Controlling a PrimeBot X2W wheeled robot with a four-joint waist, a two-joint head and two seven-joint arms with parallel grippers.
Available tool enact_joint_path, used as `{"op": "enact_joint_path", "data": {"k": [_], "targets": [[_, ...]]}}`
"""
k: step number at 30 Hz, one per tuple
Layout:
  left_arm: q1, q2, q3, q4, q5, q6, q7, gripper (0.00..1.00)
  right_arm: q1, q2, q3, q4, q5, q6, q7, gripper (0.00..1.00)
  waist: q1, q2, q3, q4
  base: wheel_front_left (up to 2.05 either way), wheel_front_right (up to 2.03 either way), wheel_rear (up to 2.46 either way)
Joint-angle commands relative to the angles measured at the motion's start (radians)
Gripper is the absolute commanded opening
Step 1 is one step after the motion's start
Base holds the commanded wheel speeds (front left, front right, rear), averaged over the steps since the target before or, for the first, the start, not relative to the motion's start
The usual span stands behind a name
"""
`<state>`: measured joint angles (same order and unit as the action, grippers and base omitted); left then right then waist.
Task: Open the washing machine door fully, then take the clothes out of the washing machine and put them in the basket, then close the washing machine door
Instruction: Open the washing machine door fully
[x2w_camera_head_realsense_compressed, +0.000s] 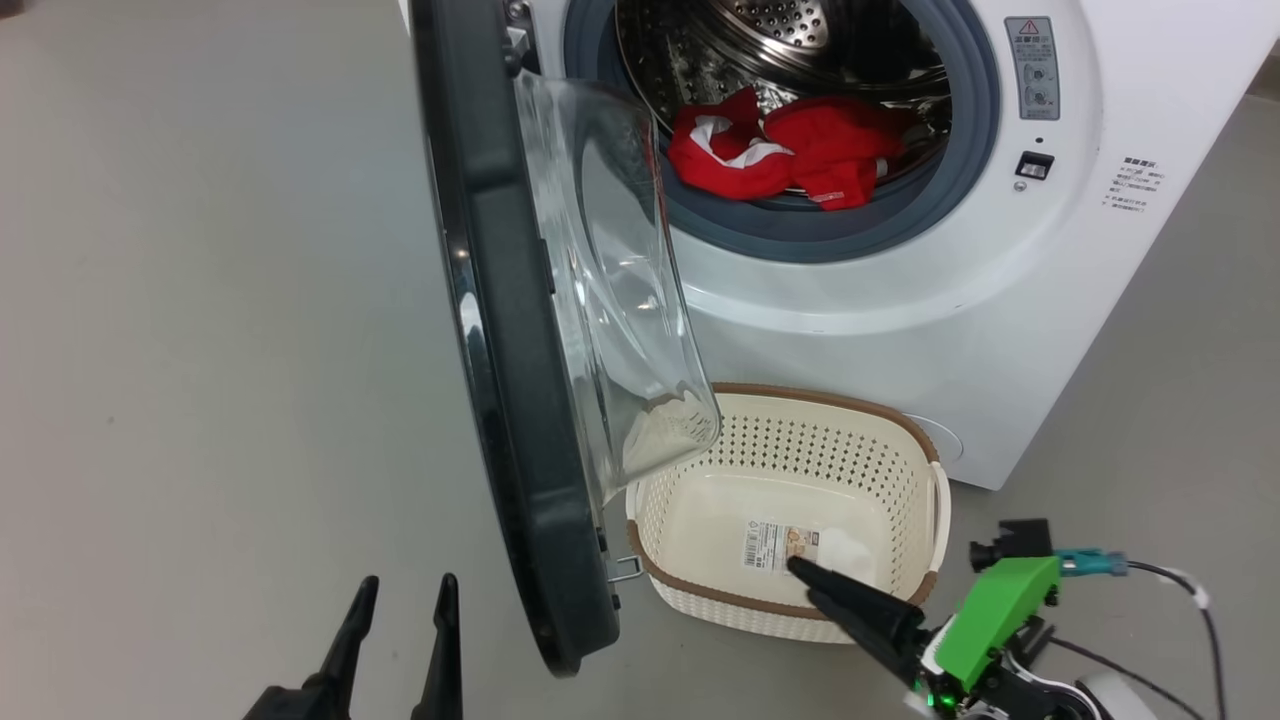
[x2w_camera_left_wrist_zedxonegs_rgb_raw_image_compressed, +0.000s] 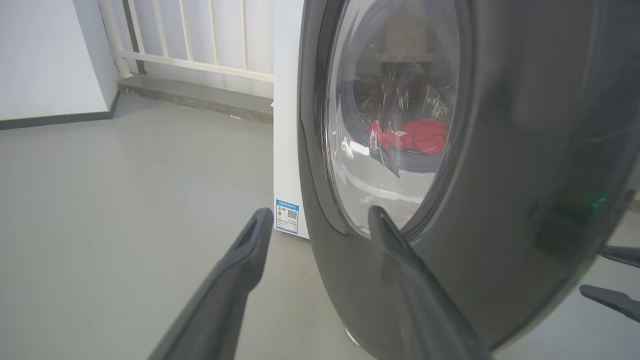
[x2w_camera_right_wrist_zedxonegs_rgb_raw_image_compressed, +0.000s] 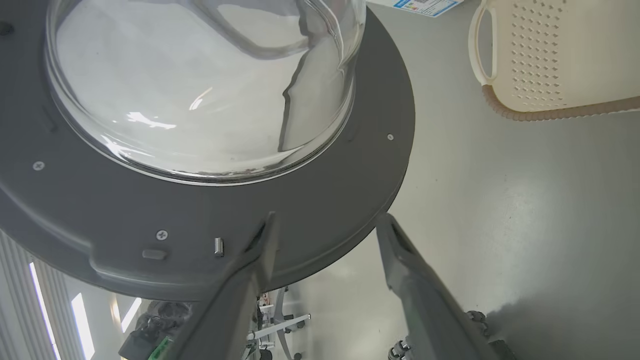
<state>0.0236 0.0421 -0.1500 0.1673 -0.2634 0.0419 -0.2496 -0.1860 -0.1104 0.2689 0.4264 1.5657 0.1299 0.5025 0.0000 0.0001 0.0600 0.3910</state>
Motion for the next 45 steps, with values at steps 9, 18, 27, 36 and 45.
{"op": "enact_joint_path", "data": {"k": [9, 18, 27, 36, 45], "targets": [[-0.008, 0.008, 0.043, -0.021, 0.004, -0.008, -0.012, 1.00, 0.026, -0.083, 0.056, -0.056, -0.155, 0.001, -0.189, 1.00, 0.0000, -0.0001, 0.002, -0.008, 0.00, 0.00, 0.00], [-0.013, 0.008, 0.043, -0.020, 0.001, -0.005, -0.012, 1.00, 0.024, -0.169, 0.165, -0.081, -0.244, 0.001, -0.409, 1.00, 0.0000, -0.0001, 0.007, -0.010, 0.00, 0.00, 0.00], [-0.015, 0.008, 0.044, -0.021, -0.005, -0.003, -0.012, 1.00, -0.021, -0.257, 0.342, -0.013, -0.395, 0.001, -0.717, 1.00, 0.0000, -0.0001, 0.013, -0.010, 0.00, 0.00, 0.00], [-0.014, 0.008, 0.051, -0.024, -0.013, -0.001, -0.012, 1.00, -0.017, -0.214, 0.216, 0.026, -0.607, 0.001, -0.764, 1.00, 0.0000, -0.0001, 0.015, -0.018, 0.00, 0.00, 0.00], [-0.018, 0.008, 0.056, -0.025, -0.014, -0.002, -0.012, 1.00, 0.076, -0.108, -0.040, -0.097, -0.962, 0.001, -0.764, 1.00, 0.0000, -0.0001, 0.016, -0.019, 0.00, 0.00, 0.00]]}}
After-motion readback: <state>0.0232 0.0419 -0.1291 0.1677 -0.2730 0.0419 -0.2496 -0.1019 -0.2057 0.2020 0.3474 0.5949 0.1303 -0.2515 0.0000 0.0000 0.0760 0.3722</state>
